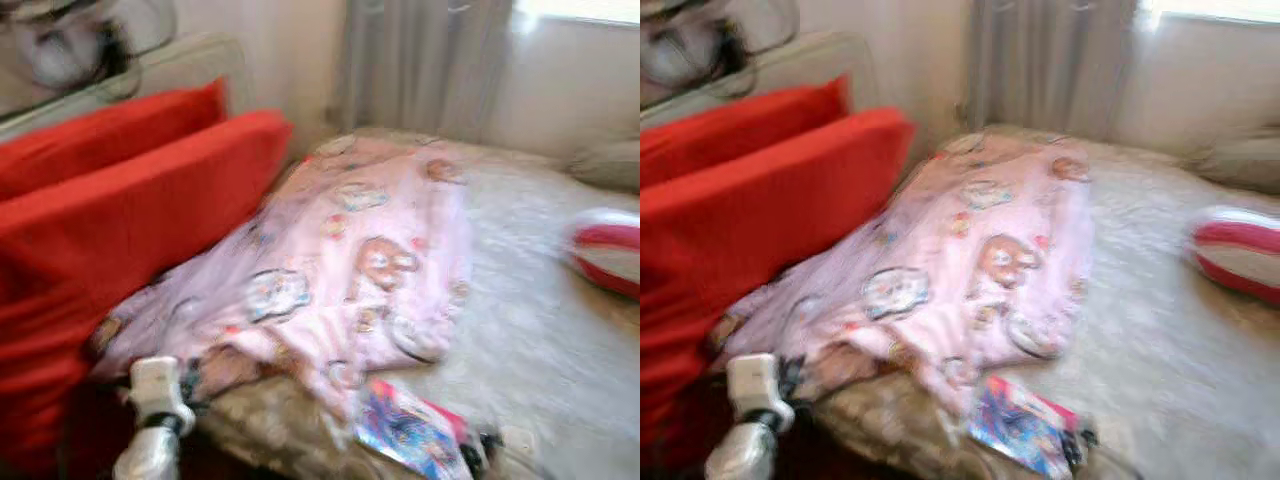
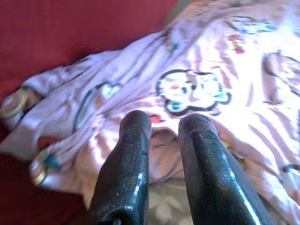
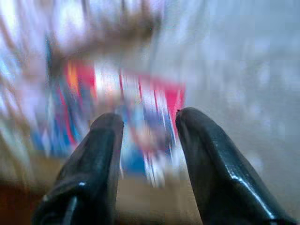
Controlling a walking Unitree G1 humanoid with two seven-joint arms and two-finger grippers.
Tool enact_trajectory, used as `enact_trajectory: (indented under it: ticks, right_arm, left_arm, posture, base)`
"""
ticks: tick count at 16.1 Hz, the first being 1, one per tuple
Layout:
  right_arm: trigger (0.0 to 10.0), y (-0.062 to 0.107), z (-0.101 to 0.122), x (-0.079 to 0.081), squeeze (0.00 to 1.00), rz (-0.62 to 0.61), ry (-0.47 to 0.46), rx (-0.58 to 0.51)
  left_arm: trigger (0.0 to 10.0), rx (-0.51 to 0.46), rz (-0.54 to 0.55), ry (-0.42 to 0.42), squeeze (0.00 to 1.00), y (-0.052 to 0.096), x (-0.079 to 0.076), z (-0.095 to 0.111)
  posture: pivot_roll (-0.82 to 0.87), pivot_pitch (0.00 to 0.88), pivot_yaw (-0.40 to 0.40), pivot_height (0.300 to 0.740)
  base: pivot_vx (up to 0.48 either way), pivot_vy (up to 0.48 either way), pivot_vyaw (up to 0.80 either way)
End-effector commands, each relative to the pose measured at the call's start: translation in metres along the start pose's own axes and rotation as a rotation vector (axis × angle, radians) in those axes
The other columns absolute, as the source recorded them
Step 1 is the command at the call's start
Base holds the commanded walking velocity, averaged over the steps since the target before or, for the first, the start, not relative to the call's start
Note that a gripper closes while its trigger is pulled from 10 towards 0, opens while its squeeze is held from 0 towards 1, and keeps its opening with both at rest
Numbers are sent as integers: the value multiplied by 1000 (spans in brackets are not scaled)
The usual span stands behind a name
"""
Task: Clean up the room
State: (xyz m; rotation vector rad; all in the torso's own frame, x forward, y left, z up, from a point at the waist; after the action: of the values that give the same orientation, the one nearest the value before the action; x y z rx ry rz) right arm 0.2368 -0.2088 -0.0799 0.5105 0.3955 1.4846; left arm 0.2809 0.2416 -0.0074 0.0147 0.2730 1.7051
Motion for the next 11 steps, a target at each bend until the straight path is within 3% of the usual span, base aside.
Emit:
enact_trajectory:
  ticks: [1,3,7,11]
  right_arm:
    - [10000,-15,55,16,0,20,25,-199]
    - [10000,-12,60,14,0,-4,58,-248]
    - [10000,-13,63,8,0,-45,67,-244]
    - [10000,-13,53,0,0,-75,102,-179]
  left_arm:
    - [10000,20,13,17,0,10,4,-11]
    - [10000,-46,6,12,0,11,4,5]
    - [10000,-59,5,15,0,16,6,6]
    - [10000,-46,1,18,0,20,6,3]
  posture:
    - [53,0,6,740]
    - [62,0,0,740]
    - [67,0,-10,740]
    - [78,0,-15,680]
  base:
    - [0,0,0]
    - [0,0,0]
    - [0,0,0]
    - [0,0,0]
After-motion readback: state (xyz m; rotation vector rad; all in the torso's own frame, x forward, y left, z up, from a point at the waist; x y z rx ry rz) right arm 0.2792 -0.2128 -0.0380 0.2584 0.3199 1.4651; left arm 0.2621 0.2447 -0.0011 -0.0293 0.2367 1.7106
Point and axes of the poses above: a point about 5 cm out from each wrist's last joint towards the gripper, its own y axis pointing back from the gripper into the wrist, its own z axis along the axis of the wrist's last joint, x = y × z, the point moved 4 cm from there along -y, pointing out of the wrist towards the gripper, and after that the axes turned 8 degrees about y, right-handed, at the moved point
